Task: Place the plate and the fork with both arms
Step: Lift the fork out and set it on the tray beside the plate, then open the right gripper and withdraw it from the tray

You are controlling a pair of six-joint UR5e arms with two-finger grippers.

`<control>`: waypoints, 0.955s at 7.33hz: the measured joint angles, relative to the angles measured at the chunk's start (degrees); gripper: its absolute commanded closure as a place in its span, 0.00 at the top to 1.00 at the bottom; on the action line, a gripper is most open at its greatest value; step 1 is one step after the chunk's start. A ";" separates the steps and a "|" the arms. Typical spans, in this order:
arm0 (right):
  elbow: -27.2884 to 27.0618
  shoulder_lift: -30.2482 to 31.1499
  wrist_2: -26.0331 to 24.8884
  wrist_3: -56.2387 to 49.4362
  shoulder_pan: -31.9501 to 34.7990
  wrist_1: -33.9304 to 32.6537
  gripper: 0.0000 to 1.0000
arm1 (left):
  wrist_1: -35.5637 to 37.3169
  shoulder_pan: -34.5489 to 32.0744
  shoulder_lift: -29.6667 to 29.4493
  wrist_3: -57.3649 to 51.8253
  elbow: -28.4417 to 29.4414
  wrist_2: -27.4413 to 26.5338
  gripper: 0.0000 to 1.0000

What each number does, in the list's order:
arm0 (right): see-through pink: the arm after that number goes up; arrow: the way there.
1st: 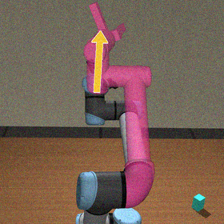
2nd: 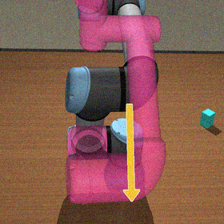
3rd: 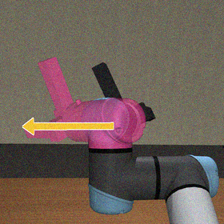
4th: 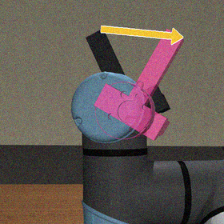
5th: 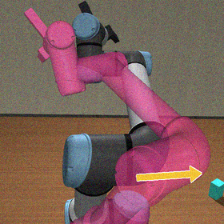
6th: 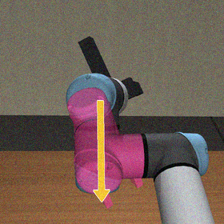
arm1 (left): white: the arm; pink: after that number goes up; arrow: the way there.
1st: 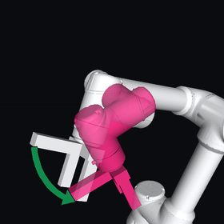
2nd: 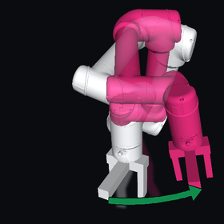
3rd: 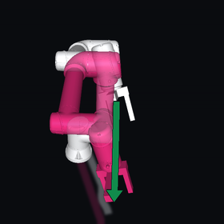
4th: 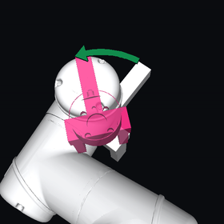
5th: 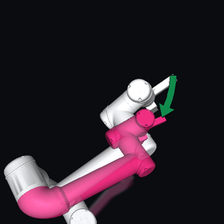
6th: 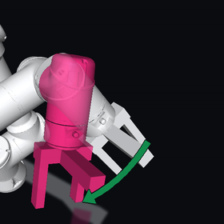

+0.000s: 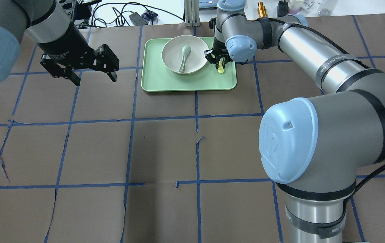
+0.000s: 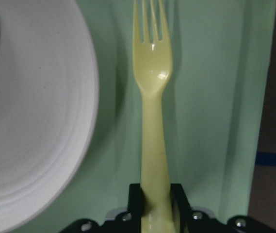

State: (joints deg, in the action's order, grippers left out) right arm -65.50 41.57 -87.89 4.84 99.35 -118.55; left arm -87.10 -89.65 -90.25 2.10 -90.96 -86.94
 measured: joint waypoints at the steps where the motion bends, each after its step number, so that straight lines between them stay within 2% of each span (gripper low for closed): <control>1: -0.41 0.08 0.08 -0.19 -0.02 -0.43 1.00 | 0.00 0.00 0.03 0.00 -0.30 -0.04 1.00; 4: -3.32 3.59 -0.50 -2.63 -0.04 -0.82 1.00 | 0.00 0.00 0.14 -0.01 -0.52 -0.07 1.00; 7: -15.12 18.58 -3.32 -6.79 -0.21 0.57 1.00 | 0.00 0.00 0.38 -0.07 -0.46 -0.07 1.00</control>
State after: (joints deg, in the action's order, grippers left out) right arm -80.61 60.15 -91.22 -1.95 99.15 -117.98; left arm -87.10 -89.65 -89.86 2.03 -91.42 -87.01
